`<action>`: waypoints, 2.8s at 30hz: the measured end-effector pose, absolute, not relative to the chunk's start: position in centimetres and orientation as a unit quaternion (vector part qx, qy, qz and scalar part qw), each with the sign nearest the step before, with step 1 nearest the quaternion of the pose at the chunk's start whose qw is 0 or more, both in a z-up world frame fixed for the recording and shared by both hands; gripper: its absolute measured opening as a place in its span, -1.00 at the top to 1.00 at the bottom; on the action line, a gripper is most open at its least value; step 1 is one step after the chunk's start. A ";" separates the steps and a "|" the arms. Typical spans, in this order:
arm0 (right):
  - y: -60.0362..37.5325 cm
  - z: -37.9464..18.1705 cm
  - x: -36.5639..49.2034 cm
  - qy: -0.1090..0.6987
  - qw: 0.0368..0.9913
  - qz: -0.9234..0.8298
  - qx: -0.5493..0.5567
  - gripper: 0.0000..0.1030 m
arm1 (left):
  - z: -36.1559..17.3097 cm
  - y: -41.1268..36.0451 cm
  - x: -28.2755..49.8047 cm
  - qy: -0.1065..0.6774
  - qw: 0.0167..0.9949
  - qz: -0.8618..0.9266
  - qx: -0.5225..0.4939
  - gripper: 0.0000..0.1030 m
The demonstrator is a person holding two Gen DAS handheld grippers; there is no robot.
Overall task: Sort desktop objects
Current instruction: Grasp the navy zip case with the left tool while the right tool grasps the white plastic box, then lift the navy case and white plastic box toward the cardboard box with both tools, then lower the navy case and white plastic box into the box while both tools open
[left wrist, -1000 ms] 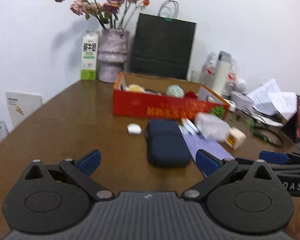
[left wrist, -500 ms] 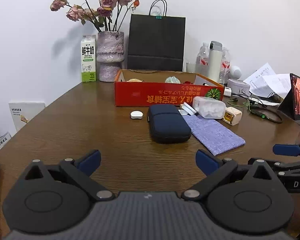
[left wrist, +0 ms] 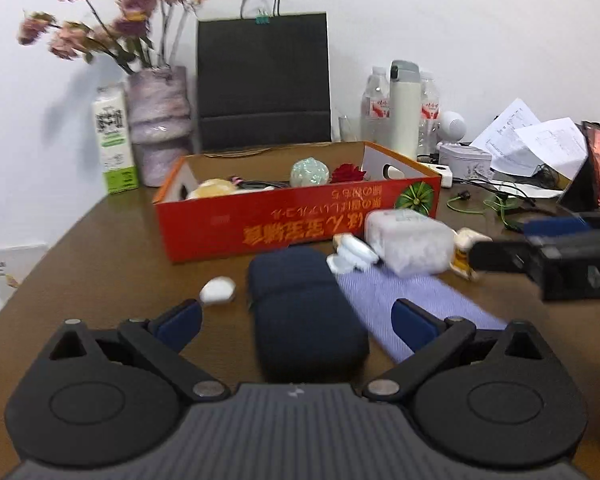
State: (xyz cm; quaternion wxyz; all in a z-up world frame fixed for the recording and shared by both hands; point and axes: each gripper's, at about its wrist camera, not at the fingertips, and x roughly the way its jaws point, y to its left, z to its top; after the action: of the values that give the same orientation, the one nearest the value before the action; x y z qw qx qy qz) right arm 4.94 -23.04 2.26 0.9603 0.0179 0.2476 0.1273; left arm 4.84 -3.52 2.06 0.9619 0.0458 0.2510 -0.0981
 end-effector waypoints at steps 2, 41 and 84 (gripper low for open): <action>-22.9 2.2 8.3 0.264 0.955 0.130 0.031 -0.59 | 1.8 -3.9 7.6 0.281 0.953 -0.106 0.035 -0.97; -21.0 0.1 -5.3 0.299 0.941 0.151 0.048 -0.22 | 3.7 0.0 -5.5 0.294 0.950 -0.089 -0.054 -0.18; -24.7 10.2 23.3 0.364 0.916 0.136 0.097 -0.22 | 12.0 -4.4 22.8 0.344 0.928 -0.125 -0.077 -0.18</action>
State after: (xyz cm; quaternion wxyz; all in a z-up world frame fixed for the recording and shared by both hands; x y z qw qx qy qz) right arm 23.34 -24.74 10.22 0.9165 0.0972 0.3637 0.1356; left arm 22.82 -4.45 12.02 0.9276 -0.0769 0.3438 -0.1247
